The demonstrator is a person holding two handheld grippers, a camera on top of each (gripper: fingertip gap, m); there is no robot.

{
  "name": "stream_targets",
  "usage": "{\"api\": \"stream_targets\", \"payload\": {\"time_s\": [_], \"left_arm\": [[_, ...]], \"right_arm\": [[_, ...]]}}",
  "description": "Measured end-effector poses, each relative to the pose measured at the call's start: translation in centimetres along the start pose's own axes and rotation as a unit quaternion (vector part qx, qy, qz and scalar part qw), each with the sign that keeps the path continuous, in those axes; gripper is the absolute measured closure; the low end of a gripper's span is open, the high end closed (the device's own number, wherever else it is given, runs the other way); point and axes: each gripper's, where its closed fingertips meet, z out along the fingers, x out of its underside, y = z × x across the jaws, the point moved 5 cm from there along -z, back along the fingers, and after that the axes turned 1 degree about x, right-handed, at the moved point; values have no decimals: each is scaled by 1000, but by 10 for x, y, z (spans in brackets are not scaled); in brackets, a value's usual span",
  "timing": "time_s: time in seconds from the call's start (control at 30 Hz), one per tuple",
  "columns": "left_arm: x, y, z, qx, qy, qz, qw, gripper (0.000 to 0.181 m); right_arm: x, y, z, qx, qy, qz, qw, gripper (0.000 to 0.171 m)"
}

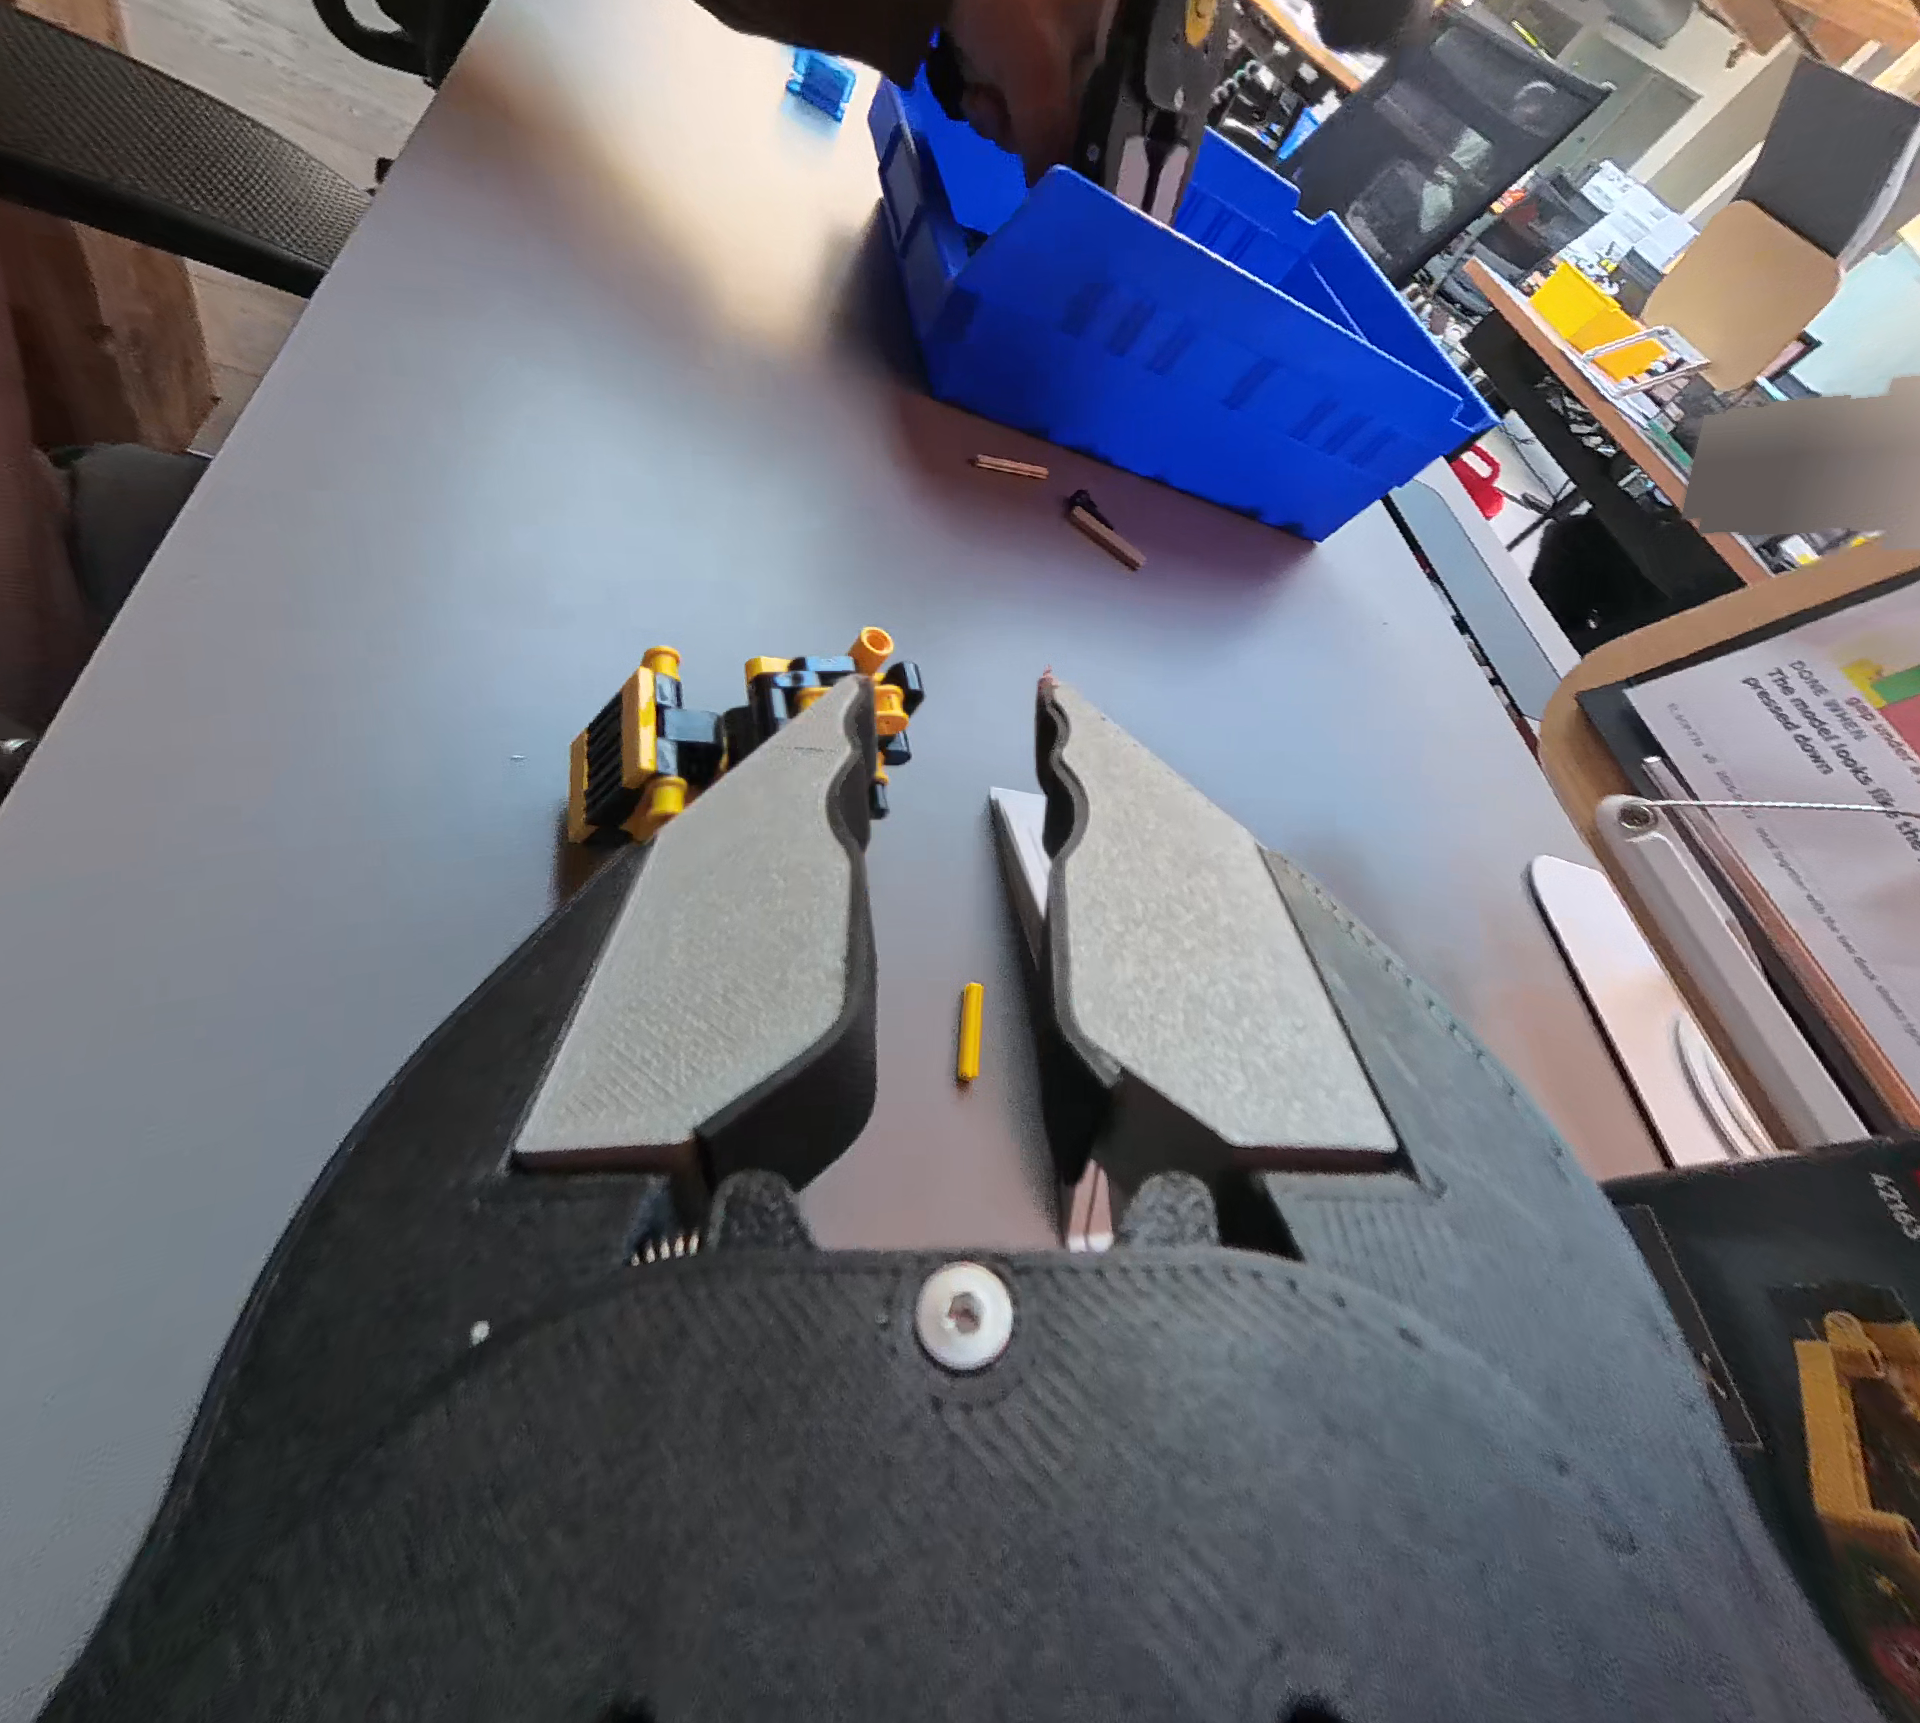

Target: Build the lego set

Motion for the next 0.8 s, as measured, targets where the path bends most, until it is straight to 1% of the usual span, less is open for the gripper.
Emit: {"api": "stream_targets", "payload": {"time_s": [0.03,0.13,0.23,0.33,0.43,0.53,0.6,0.7,0.77,0.8], "left_arm": [[-1,1,-5,-6,-9,1,1000,180],[-10,5,-26,-32,-51,-1,998,180],[-30,-9,-61,-34,-134,8,990,180],[-58,-51,-101,0,-233,52,971,180],[-83,-118,-119,95,-317,111,937,181],[-101,-180,-111,216,-361,139,896,180],[-109,-212,-98,292,-372,152,868,181],[-119,-237,-70,314,-386,170,850,180],[-124,-249,-60,327,-405,170,837,181],[-126,-253,-57,324,-411,172,835,180]], "right_arm": [[1,-2,-1,5,1,2,1000,143],[0,-6,-5,16,-1,6,1000,143],[-2,-8,-9,21,-7,8,1000,144],[-5,-10,-12,19,-19,16,1000,143],[-9,-10,-14,11,-32,30,999,143],[-14,-12,-13,3,-46,59,997,145],[-16,-15,-11,-2,-55,94,994,150],[-19,-20,-12,-19,-76,156,985,151],[-23,-23,-16,-30,-101,188,976,151],[-25,-25,-18,-32,-113,199,973,151]]}}
